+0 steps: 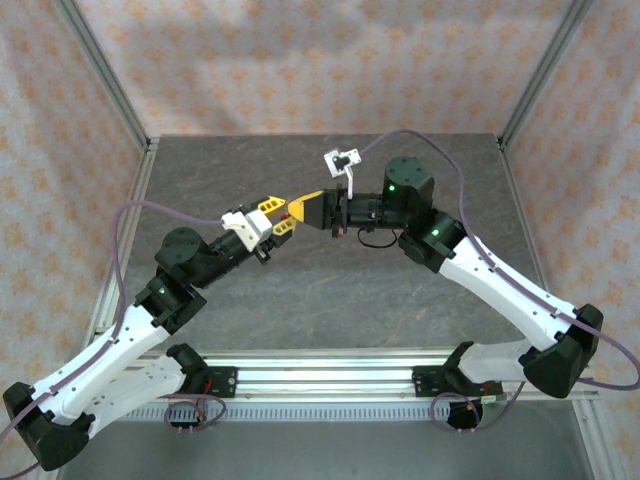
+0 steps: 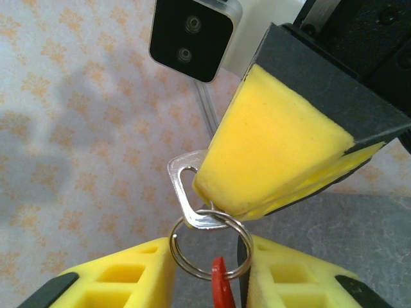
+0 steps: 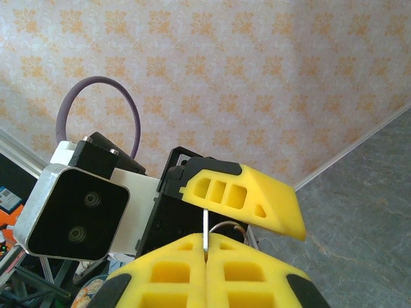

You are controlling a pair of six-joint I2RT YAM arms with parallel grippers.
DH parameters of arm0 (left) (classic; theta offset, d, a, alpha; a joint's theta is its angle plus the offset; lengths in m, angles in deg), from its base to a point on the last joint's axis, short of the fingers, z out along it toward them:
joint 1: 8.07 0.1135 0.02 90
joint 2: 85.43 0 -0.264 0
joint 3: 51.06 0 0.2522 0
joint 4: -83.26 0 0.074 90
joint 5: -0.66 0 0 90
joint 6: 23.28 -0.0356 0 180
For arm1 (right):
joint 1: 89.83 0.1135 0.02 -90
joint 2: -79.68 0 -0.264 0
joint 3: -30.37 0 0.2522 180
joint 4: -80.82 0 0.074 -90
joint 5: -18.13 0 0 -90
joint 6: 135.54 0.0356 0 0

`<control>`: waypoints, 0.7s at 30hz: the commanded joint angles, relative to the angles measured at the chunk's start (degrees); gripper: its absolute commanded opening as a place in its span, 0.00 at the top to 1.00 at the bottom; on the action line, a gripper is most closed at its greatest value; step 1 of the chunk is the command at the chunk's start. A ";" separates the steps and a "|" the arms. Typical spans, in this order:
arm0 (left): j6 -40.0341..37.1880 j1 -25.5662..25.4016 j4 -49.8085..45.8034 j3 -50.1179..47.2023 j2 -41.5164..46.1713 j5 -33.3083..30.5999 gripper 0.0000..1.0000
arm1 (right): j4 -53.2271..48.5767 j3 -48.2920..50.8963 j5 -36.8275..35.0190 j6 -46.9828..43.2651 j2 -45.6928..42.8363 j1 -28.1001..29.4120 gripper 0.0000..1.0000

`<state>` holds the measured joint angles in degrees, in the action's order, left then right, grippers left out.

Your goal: Remove the keys from the keyring

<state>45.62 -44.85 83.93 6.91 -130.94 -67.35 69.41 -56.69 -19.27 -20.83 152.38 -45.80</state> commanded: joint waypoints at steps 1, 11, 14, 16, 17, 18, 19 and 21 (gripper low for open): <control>-0.59 -0.49 2.09 2.14 -0.18 -0.82 0.70 | 3.07 0.63 1.45 0.72 -1.34 -0.52 1.00; -0.71 -0.49 1.39 2.68 -0.18 -0.53 0.80 | 4.30 1.20 1.88 1.68 -1.38 -1.13 1.00; -0.69 -0.49 1.21 2.93 -0.27 -0.38 0.82 | 4.63 1.31 1.98 1.82 -1.34 -1.17 1.00; -0.78 -0.49 1.04 3.12 -0.36 -0.38 0.85 | 4.79 1.33 1.96 1.91 -1.34 -1.23 1.00; -0.70 -0.49 0.93 3.15 -0.45 -0.43 0.85 | 5.08 1.47 2.07 2.13 -1.40 -1.32 1.00; -0.69 -0.50 0.94 3.23 -0.49 -0.54 0.86 | 5.65 1.65 2.15 2.66 -1.38 -1.47 1.00; -0.61 -0.49 0.78 3.32 -0.58 -0.53 0.86 | 6.49 1.88 2.24 3.18 -1.51 -1.64 1.00; -0.61 -0.49 0.59 3.29 -0.71 -0.53 0.84 | 7.15 2.12 2.32 3.66 -1.60 -1.76 1.00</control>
<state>45.57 -44.85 83.87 8.22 -131.36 -67.35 72.45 -55.33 -18.22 -18.55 152.36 -47.06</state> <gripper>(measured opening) 0.154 0.046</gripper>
